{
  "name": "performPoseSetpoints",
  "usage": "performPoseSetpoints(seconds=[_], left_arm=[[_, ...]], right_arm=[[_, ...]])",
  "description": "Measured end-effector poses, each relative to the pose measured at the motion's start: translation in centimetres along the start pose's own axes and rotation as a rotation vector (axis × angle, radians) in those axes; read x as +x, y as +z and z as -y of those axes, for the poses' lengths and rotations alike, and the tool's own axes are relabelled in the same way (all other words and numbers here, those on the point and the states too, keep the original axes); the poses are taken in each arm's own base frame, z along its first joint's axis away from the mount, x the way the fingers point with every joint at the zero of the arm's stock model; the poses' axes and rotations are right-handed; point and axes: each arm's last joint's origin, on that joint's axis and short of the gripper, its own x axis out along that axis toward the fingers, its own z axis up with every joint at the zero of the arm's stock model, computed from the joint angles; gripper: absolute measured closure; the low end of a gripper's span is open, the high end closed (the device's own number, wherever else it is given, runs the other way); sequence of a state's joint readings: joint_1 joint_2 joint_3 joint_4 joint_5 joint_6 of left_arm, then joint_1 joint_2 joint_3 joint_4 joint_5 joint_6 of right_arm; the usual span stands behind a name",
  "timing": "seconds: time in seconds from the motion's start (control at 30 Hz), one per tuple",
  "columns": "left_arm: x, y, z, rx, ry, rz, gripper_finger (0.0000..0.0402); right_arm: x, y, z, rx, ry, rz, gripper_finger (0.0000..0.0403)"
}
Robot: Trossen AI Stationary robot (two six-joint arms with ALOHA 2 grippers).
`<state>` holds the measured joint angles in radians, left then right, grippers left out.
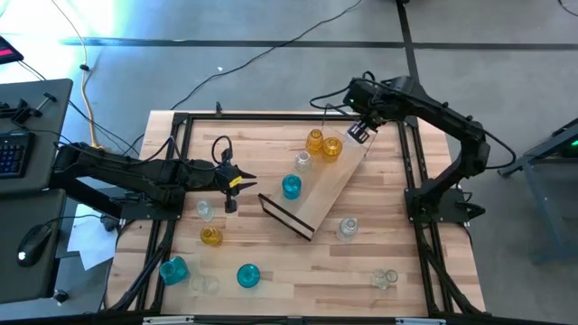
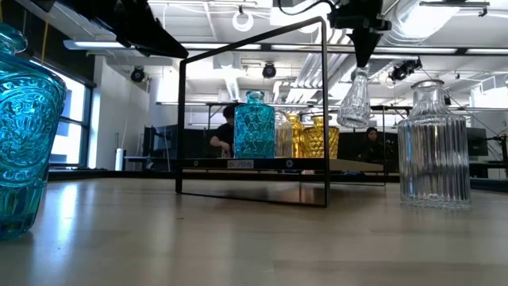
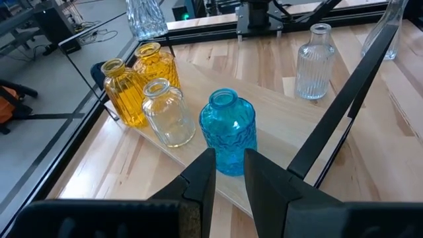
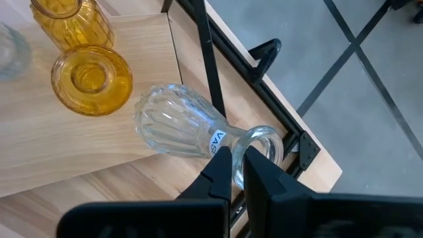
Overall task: Sort vases onto shelf
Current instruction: Put the middle right transparent vase on the shelf
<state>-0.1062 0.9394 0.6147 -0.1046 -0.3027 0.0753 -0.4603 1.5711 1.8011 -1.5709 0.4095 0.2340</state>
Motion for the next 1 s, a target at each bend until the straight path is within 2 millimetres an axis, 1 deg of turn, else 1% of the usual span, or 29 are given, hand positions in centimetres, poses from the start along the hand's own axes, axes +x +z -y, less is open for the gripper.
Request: performPoseSetpoints(seconds=[0.27,0.4,0.6,0.77,1.0], left_arm=[[0.0,0.0,0.0,0.001,0.000,-0.004,0.0330],[0.0,0.0,0.0,0.000,0.000,-0.004,0.0330],[0.0,0.0,0.0,-0.002,0.000,-0.004,0.0330],[0.0,0.0,0.0,-0.002,0.000,-0.005,0.0330],[0.0,-0.1,0.0,0.000,-0.001,-0.007,0.0330]], right_arm=[[0.5,0.3,-0.6,-0.009,0.005,-0.018,0.0403],[1.4,0.9,-1.4,-0.026,0.029,-0.054,0.0403],[3.0,1.8,-2.6,-0.072,0.007,-0.099,0.0403],[3.5,2.0,-2.8,-0.088,-0.008,-0.110,0.0403],[3.5,2.0,-2.8,-0.088,-0.023,-0.104,0.0403]])
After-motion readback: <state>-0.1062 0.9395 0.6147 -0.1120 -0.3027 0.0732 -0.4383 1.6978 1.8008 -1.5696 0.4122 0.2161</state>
